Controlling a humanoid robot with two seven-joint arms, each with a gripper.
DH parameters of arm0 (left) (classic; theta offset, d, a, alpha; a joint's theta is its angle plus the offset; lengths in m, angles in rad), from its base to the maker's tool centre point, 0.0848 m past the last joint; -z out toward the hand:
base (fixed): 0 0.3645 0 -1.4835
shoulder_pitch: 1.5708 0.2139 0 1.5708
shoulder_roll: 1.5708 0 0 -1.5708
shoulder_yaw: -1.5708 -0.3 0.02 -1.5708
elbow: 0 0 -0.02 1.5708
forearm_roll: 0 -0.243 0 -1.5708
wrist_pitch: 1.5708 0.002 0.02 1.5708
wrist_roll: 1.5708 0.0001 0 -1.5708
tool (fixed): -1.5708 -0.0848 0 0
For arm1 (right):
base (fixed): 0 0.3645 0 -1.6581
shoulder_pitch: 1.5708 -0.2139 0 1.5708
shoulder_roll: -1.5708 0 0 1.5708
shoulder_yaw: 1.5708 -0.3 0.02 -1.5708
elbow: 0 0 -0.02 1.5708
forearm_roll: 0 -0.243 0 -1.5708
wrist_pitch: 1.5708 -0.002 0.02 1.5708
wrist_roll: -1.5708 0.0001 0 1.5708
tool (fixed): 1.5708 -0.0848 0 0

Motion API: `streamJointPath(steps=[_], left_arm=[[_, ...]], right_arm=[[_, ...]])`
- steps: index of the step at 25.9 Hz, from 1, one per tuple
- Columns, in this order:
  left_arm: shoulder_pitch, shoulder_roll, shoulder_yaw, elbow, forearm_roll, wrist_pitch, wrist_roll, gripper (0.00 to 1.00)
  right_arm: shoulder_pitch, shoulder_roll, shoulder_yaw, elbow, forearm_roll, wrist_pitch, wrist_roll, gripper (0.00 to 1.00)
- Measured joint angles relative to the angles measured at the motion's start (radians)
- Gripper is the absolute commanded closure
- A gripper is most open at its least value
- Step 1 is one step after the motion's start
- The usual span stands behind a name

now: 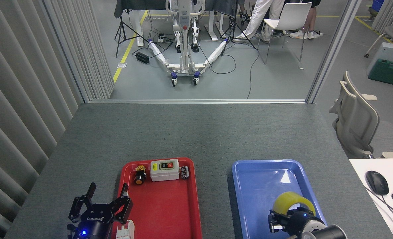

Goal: Place and move tape with both arms
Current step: 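Push the tape roll across the blue tray with the right gripper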

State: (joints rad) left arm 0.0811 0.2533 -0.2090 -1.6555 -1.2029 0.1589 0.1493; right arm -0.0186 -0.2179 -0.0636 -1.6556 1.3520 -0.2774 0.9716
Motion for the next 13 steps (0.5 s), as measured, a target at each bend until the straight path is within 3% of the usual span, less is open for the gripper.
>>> streamJointPath(steps=[6, 13], left_arm=[[0.002, 0.005, 0.007, -0.016, 0.000, -0.102, 0.027, 0.00], [0.002, -0.019, 0.006, -0.009, -0.008, -0.121, 0.042, 0.00]], right_arm=[[-0.057, -0.004, 0.010, 0.062, -0.022, 0.070, 0.044, 1.00], [-0.073, -0.003, 0.014, 0.087, -0.028, 0.091, 0.049, 1.00]])
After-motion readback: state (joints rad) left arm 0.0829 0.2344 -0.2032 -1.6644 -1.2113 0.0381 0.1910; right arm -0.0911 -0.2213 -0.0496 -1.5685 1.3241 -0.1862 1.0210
